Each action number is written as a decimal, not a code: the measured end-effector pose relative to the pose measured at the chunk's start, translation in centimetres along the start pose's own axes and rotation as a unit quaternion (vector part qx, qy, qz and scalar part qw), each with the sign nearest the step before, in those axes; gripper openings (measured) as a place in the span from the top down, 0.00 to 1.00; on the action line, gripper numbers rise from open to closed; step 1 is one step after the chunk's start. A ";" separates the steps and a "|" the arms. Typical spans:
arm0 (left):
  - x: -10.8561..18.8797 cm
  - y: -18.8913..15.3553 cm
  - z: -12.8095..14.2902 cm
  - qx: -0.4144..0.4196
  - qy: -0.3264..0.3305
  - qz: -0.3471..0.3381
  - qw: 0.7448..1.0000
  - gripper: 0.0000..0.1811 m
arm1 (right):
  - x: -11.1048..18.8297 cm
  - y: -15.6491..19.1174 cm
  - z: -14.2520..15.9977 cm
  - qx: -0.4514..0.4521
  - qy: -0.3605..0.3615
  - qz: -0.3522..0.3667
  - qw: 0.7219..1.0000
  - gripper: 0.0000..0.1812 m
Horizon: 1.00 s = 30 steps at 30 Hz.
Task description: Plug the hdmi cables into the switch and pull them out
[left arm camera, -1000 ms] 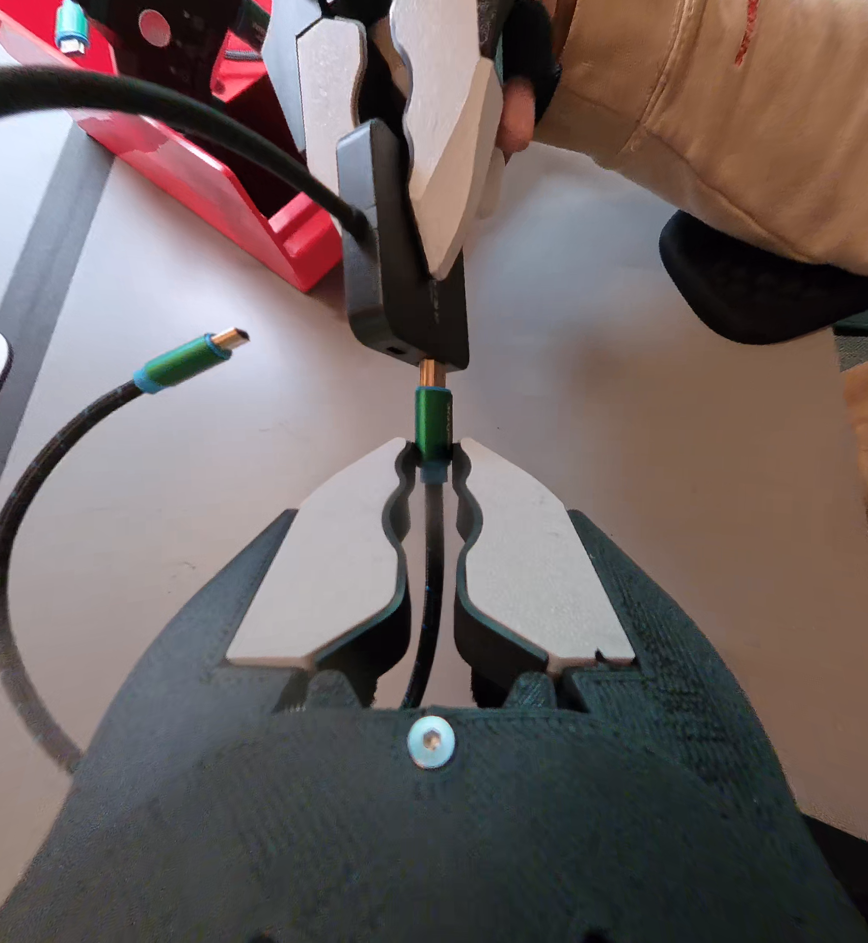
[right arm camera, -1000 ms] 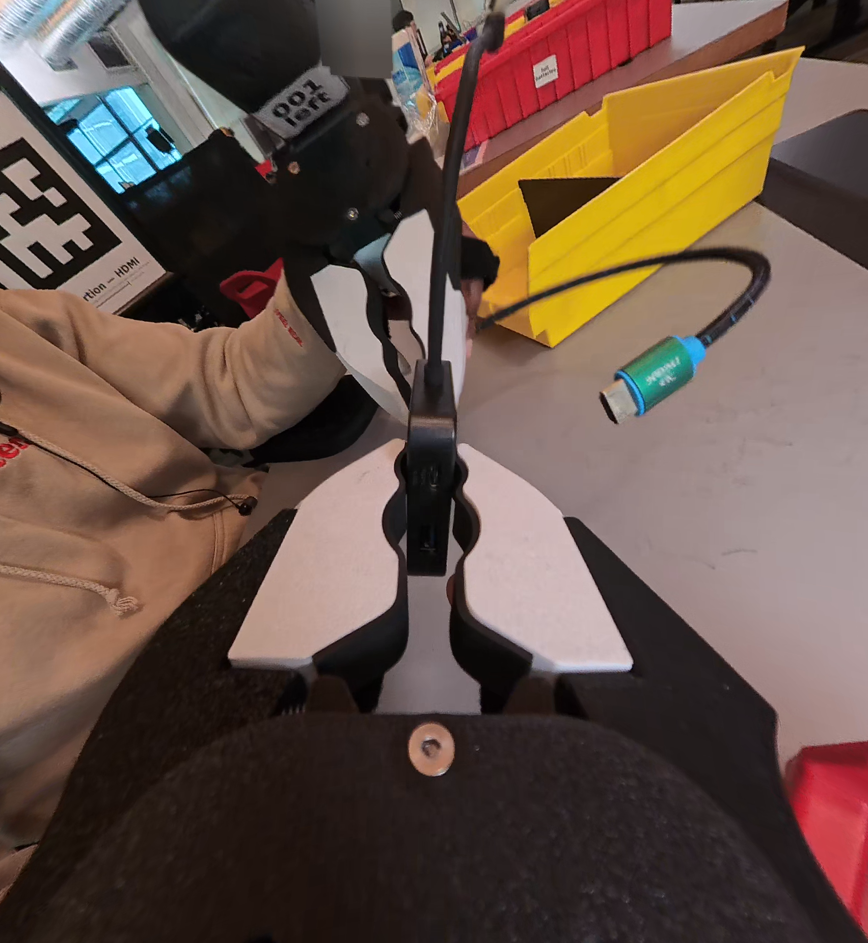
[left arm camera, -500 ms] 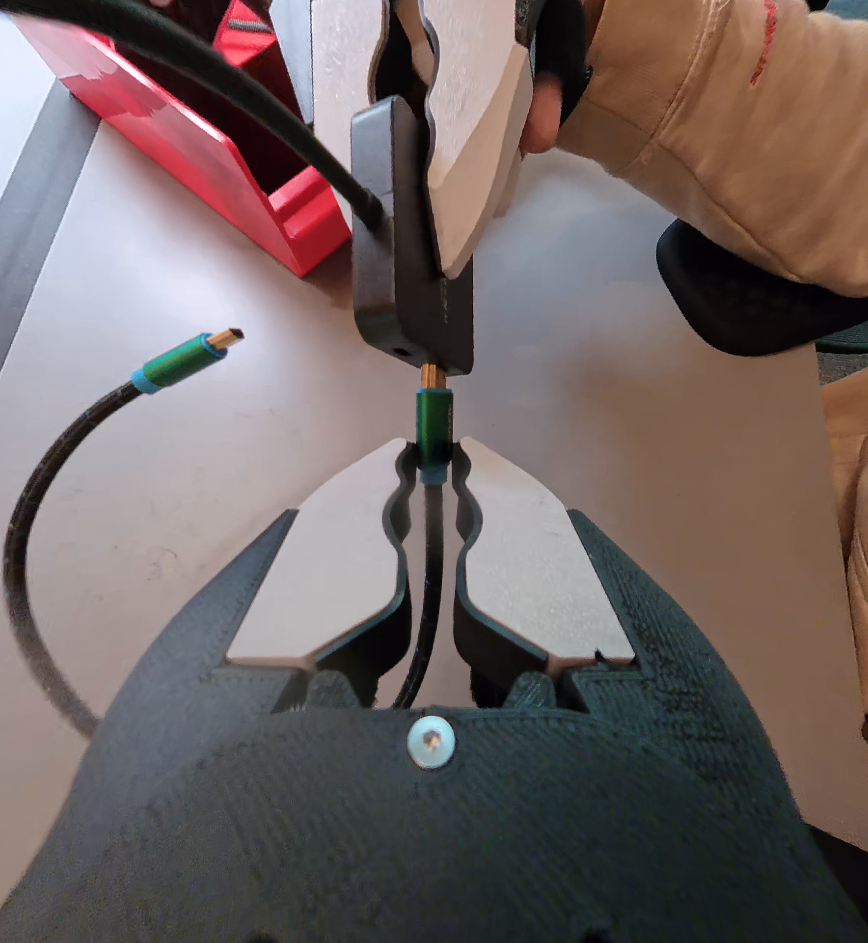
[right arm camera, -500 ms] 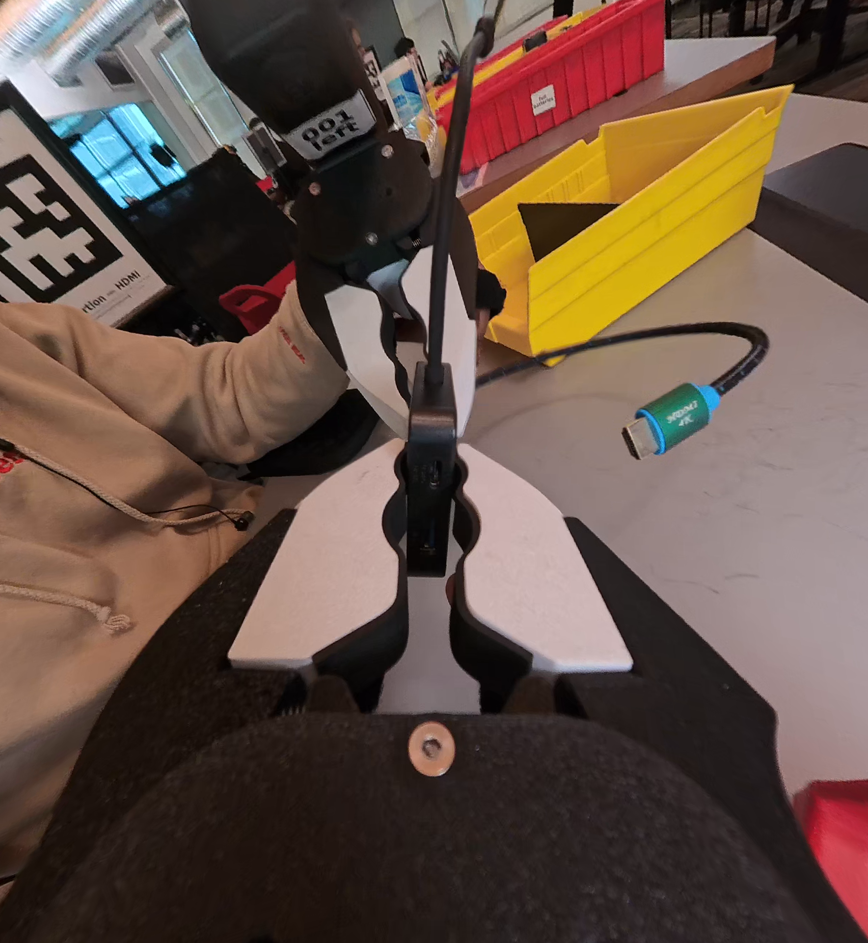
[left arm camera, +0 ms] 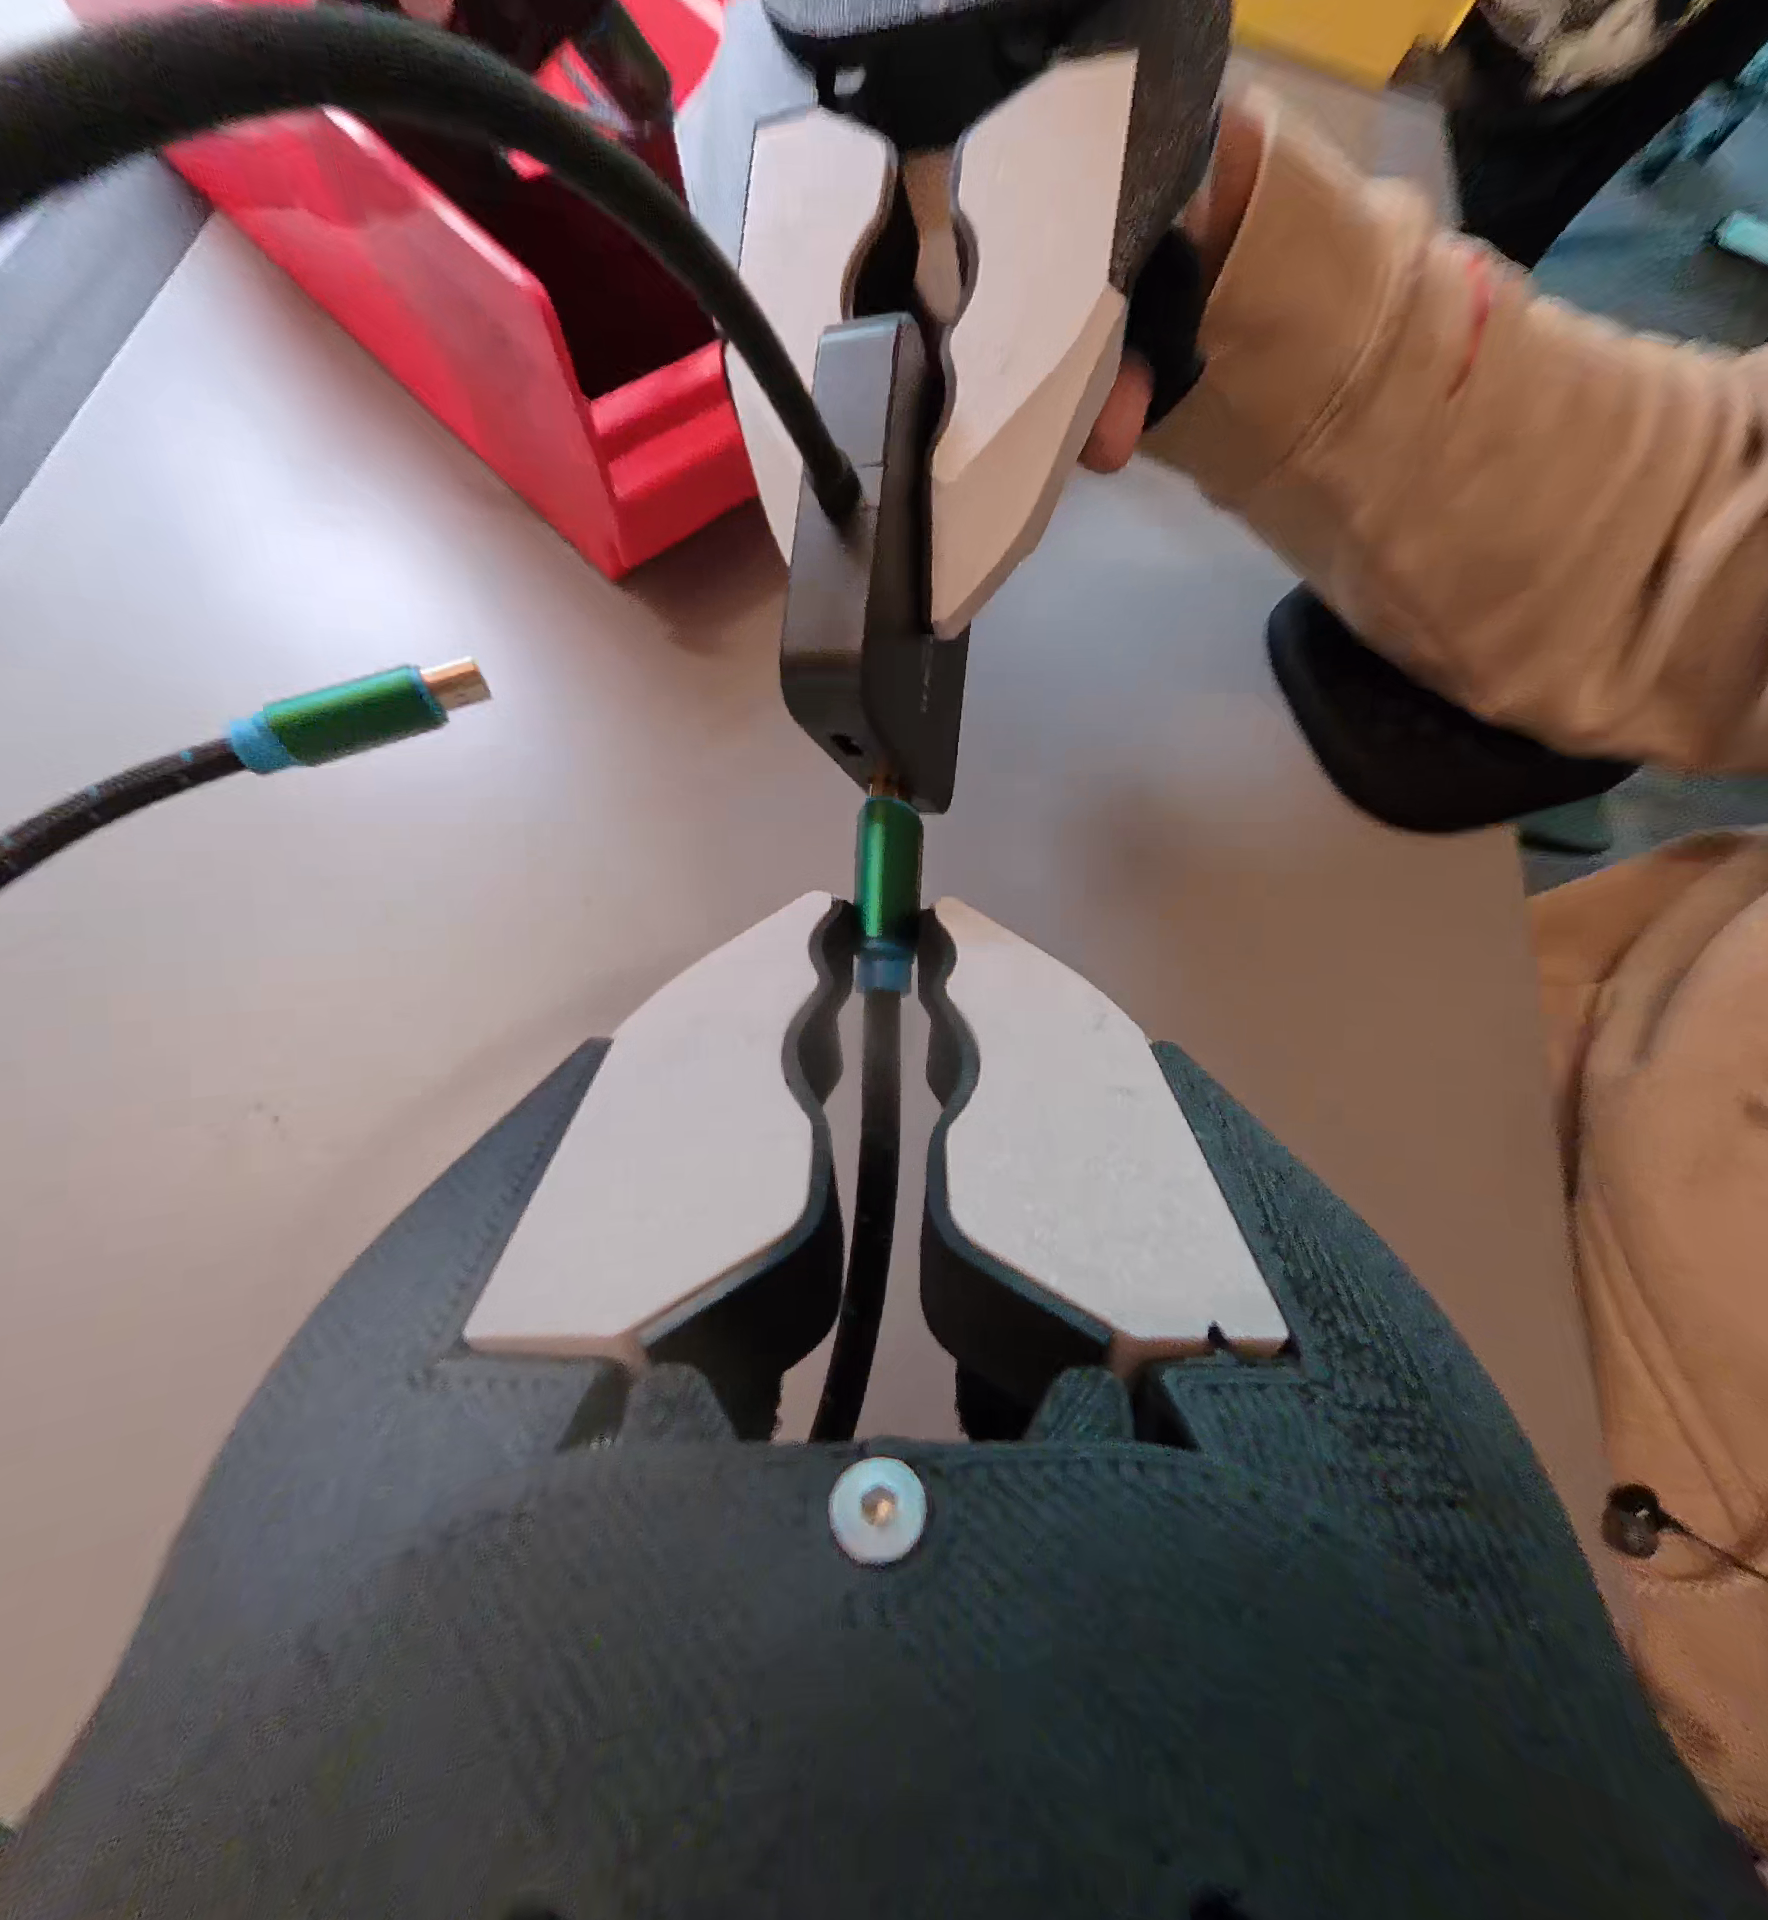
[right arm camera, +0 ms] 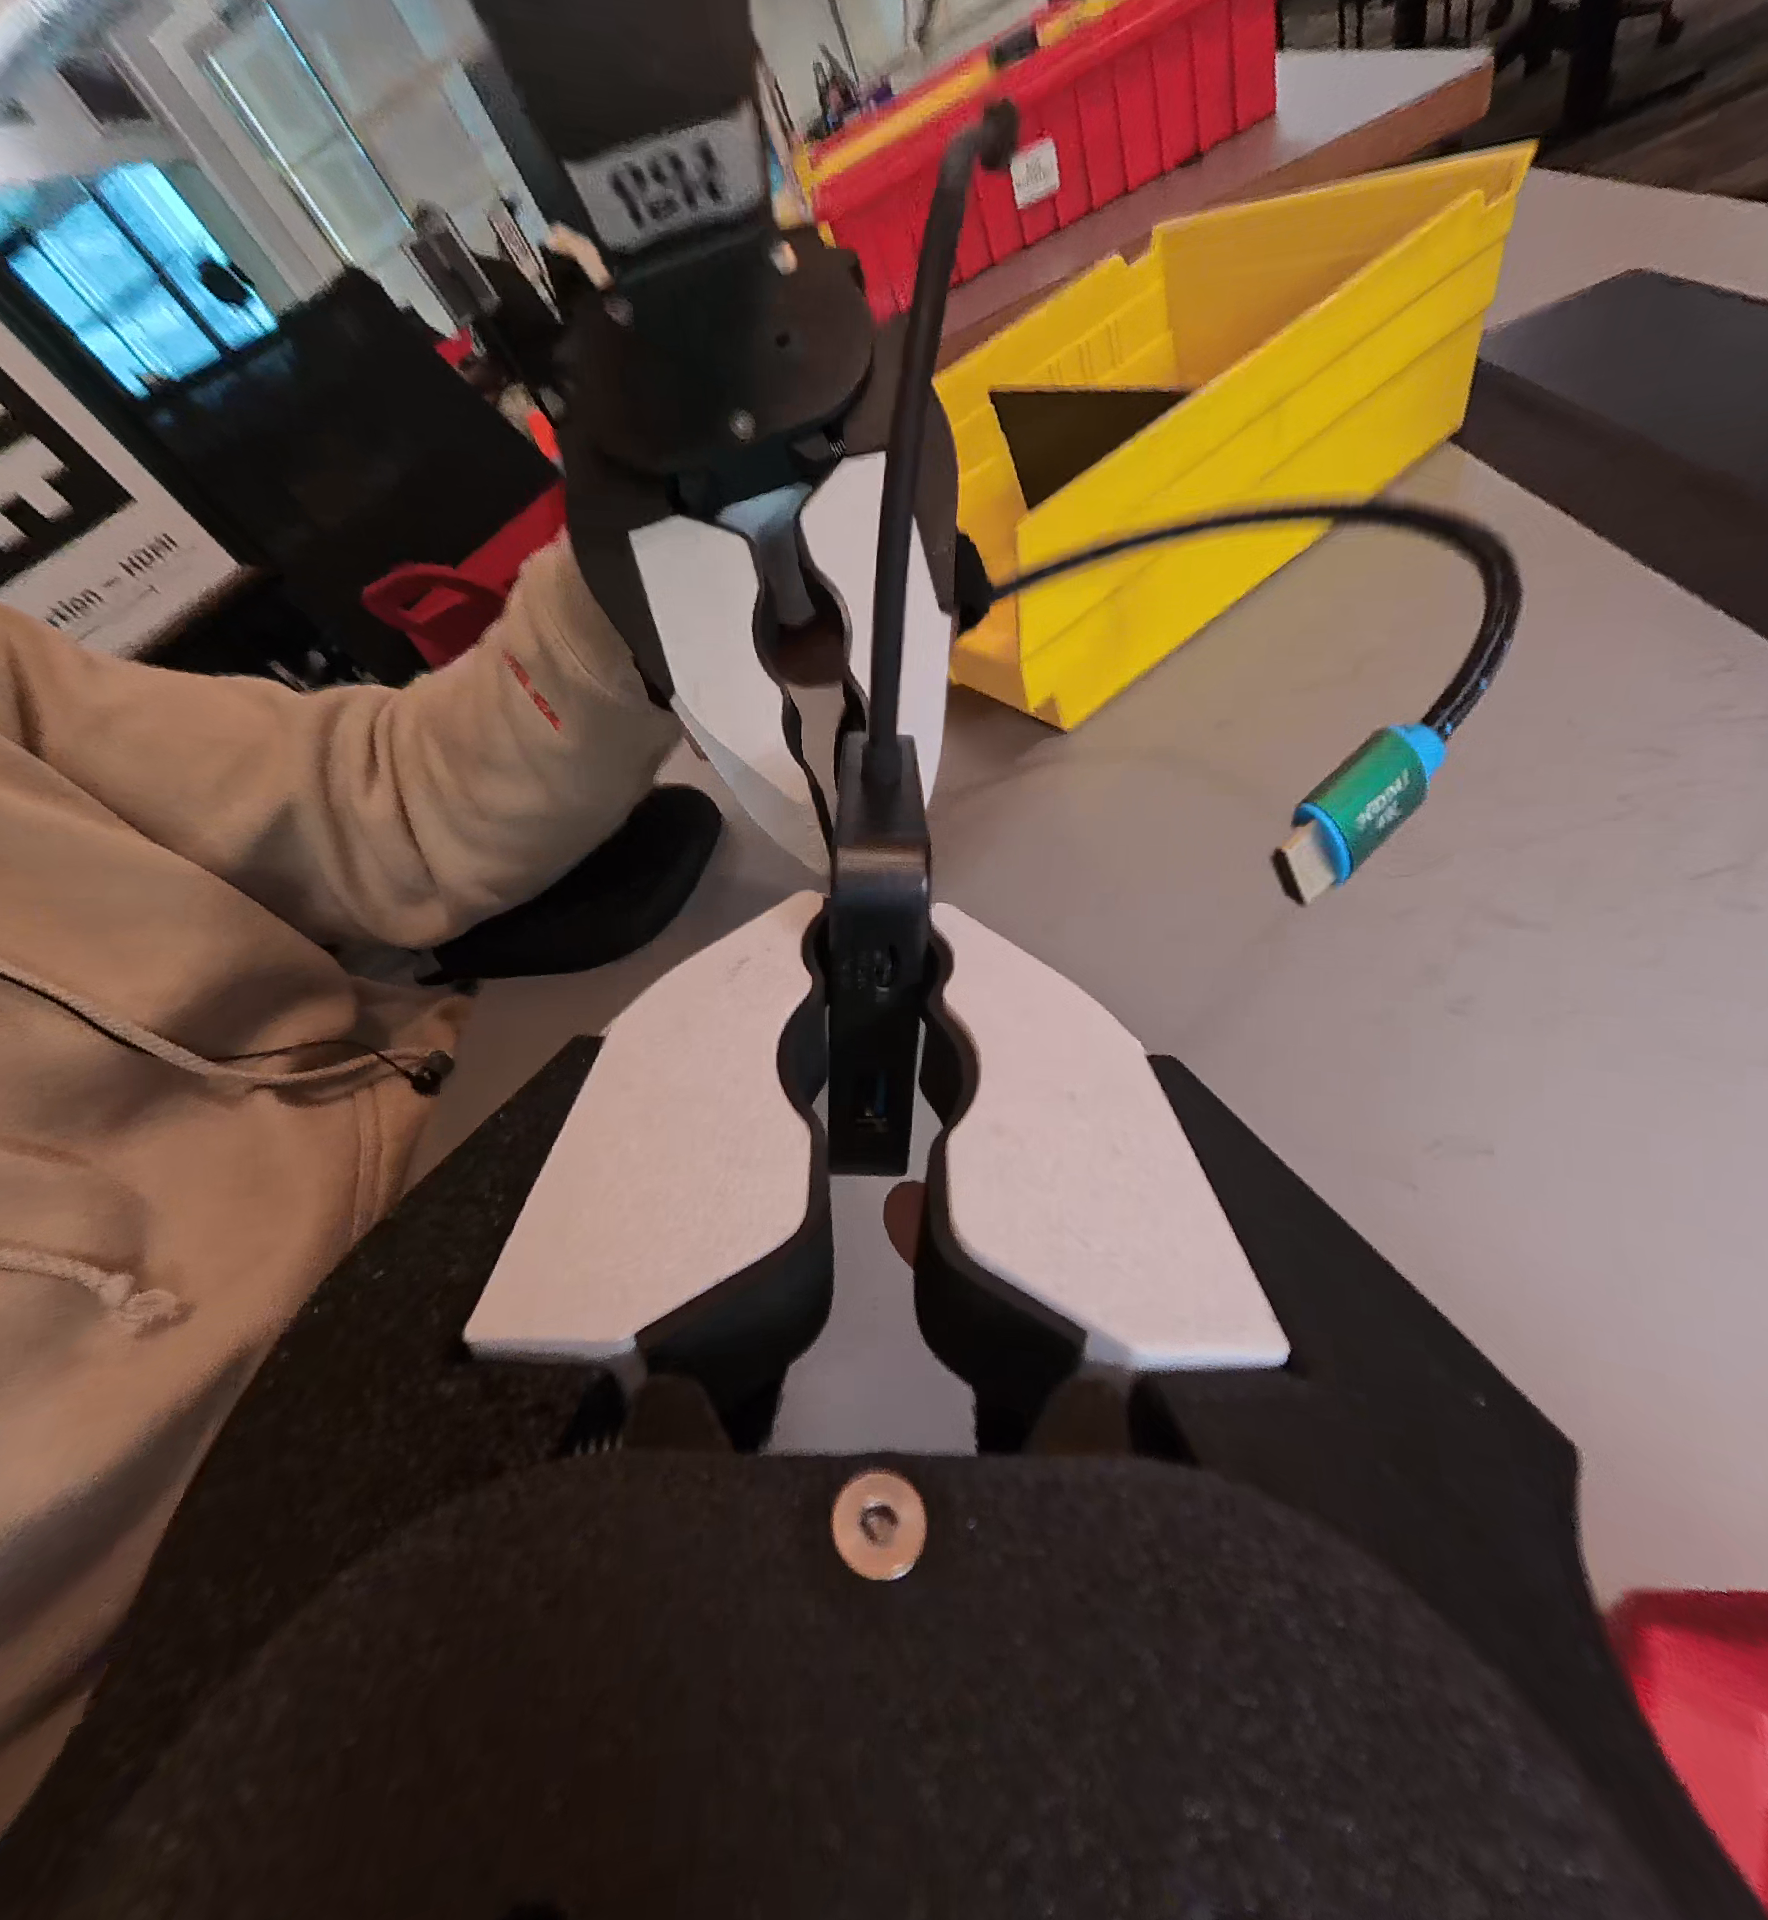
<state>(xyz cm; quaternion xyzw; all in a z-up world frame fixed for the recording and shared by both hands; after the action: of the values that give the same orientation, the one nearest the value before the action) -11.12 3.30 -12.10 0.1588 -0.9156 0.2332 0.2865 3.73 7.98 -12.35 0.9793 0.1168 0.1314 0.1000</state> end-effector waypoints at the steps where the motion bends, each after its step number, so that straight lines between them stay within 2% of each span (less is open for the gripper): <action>1: 0.1 0.0 -0.2 0.009 -0.013 0.014 1.000 0.94 | 0.2 0.0 -0.2 -0.005 -0.020 -0.007 1.000 0.93; 6: -0.2 0.1 -0.3 0.035 -0.033 0.041 0.998 0.94 | 0.4 -0.3 -0.4 -0.018 -0.054 -0.011 0.998 0.93; 11: -1.2 0.5 0.1 0.060 -0.041 0.085 0.994 0.94 | 0.6 0.1 -0.5 0.003 -0.005 0.007 1.000 0.93; 15: -1.6 -0.1 0.0 0.055 -0.036 0.104 0.992 0.94 | 1.2 0.4 -0.4 -0.014 0.000 -0.014 1.000 0.93; 19: -1.2 0.0 -0.2 0.065 -0.043 0.103 0.992 0.93 | 1.0 -0.2 -0.3 -0.042 -0.030 -0.024 0.998 0.92; 22: -0.6 0.3 -0.6 0.080 -0.077 0.111 0.988 0.93 | 1.0 -0.6 -0.8 -0.043 -0.061 -0.006 0.997 0.91; 24: 0.2 0.6 -0.8 0.092 -0.102 0.115 0.984 0.93 | 0.9 -0.4 -0.7 -0.042 -0.048 -0.009 0.998 0.90; 30: 1.0 0.4 -0.6 0.087 -0.097 0.133 0.983 0.93 | 0.2 0.5 -1.6 -0.026 -0.067 -0.028 0.997 0.92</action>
<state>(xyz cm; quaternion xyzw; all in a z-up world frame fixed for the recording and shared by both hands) -11.81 3.79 -11.20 0.0818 -0.9282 0.3315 0.1480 3.56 7.82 -10.64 0.9793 0.1339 0.0656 0.1366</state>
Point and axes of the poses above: each gripper's, where its closed fingertips meet, x back along the fingers, z out of its underside, y = z × x across the jaws, the point moved 7 cm from there along x, back along the fingers, and after that the axes turned 10 degrees about x, right-handed, at the moved point
